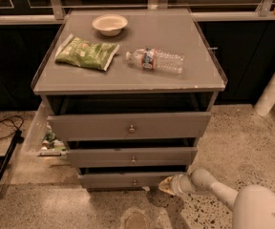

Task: Close bottom drawer

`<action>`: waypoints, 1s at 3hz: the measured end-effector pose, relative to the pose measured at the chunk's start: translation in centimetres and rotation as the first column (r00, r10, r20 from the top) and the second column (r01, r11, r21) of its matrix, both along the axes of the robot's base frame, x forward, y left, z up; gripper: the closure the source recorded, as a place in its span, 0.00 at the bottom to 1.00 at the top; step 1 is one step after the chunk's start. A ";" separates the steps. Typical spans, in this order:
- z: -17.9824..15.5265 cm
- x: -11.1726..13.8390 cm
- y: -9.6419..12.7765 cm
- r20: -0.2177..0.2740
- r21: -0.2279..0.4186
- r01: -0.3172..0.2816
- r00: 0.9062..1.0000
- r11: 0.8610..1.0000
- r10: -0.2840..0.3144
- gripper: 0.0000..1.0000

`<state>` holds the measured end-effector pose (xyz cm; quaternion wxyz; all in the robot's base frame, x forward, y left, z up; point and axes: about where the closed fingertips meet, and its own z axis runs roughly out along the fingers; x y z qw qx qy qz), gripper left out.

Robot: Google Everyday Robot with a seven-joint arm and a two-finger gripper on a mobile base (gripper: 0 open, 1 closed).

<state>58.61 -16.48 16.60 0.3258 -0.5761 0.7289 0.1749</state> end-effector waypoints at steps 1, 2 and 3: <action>0.0 0.0 0.0 0.000 0.000 0.000 1.000 1.000 0.000 0.38; -0.1 -2.7 0.2 -0.014 0.002 -0.038 0.999 0.999 0.038 0.15; -0.2 -3.0 0.5 -0.019 0.005 -0.041 0.999 0.999 0.041 0.00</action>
Offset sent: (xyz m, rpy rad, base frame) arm -0.0666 -0.0011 0.0013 -0.0020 0.0298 0.0918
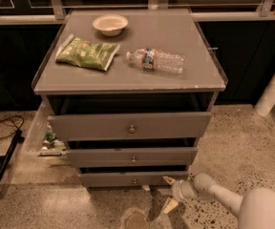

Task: Close bottom drawer

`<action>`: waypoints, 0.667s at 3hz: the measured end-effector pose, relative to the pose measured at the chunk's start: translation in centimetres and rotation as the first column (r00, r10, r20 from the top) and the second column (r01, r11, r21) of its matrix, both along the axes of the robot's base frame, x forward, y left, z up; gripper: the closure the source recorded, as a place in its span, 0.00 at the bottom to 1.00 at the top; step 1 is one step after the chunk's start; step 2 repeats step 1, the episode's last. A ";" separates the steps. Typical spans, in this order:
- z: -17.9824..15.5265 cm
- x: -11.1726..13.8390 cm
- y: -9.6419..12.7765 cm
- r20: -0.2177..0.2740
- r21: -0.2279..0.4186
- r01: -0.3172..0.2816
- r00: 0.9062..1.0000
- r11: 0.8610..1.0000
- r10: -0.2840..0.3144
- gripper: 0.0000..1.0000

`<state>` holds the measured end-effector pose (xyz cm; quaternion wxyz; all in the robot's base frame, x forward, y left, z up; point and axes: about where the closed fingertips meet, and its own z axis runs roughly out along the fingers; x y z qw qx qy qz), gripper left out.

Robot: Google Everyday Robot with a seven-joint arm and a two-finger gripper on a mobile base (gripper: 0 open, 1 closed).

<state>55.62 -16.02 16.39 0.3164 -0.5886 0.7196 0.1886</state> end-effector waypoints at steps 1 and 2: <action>0.0 0.0 0.0 0.000 0.000 0.000 1.000 1.000 0.000 0.00; 0.0 0.0 0.0 0.000 0.000 0.000 1.000 1.000 0.000 0.00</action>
Offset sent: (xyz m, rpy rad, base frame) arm 0.0000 0.0000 0.0000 0.0000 0.0000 0.0000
